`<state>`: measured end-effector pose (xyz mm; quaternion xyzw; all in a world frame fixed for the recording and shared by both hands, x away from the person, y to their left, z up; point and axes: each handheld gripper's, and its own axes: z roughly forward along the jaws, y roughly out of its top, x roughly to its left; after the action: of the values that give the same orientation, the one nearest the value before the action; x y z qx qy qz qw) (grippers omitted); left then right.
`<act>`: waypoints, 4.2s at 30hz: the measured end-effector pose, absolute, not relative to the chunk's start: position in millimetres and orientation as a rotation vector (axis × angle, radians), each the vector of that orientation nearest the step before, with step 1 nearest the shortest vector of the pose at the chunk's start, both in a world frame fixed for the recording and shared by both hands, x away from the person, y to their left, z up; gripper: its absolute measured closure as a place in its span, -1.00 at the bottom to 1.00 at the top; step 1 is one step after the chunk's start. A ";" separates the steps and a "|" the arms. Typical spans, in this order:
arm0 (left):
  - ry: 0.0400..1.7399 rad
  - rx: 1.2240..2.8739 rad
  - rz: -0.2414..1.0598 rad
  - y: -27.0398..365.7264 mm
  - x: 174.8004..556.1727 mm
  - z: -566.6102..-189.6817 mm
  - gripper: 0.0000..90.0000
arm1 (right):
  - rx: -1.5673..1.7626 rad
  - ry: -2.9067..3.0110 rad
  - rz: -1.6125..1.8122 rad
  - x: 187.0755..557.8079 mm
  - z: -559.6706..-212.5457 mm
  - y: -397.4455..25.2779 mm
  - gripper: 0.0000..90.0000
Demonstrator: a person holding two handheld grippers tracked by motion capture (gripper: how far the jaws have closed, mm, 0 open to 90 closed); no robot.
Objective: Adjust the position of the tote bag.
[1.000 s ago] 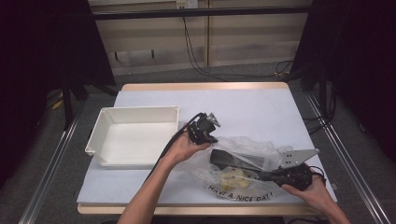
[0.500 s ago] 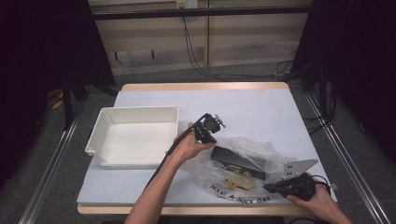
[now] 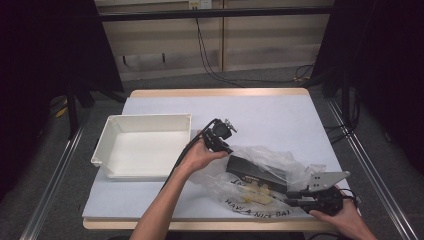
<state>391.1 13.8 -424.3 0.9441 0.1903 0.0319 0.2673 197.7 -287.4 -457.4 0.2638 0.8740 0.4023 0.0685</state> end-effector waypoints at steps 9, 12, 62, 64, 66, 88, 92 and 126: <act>0.514 2.444 0.138 37.0 380.9 -405.7 0.18 | 0.798 2.520 1.305 193.3 -436.1 -291.4 0.50; 0.508 2.409 0.148 45.4 377.9 -400.7 0.15 | 0.806 2.486 1.328 194.7 -430.7 -292.8 0.51; 0.247 2.466 -0.080 58.2 284.2 -467.4 0.91 | 1.083 2.419 1.049 277.4 -477.6 -301.0 1.00; 0.250 2.460 -0.073 58.1 283.3 -467.9 0.91 | 1.076 2.419 1.007 276.9 -479.3 -301.2 1.00; 0.247 2.458 -0.065 58.1 282.7 -468.2 0.91 | 1.099 2.410 1.022 277.3 -482.2 -305.5 1.00; 0.258 2.360 -0.013 55.7 295.2 -427.8 1.00 | 0.987 2.289 1.244 245.8 -437.8 -303.8 1.00; 0.304 2.354 0.052 54.2 311.5 -416.0 1.00 | 0.933 2.339 1.265 245.0 -436.0 -290.3 1.00; 0.485 2.524 0.087 33.6 348.9 -463.3 1.00 | 0.999 2.459 0.986 211.3 -476.8 -307.9 1.00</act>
<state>348.9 33.6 -463.3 0.9419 0.1810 0.0324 0.2812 211.3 -307.9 -476.8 0.3487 0.8581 0.3441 0.1542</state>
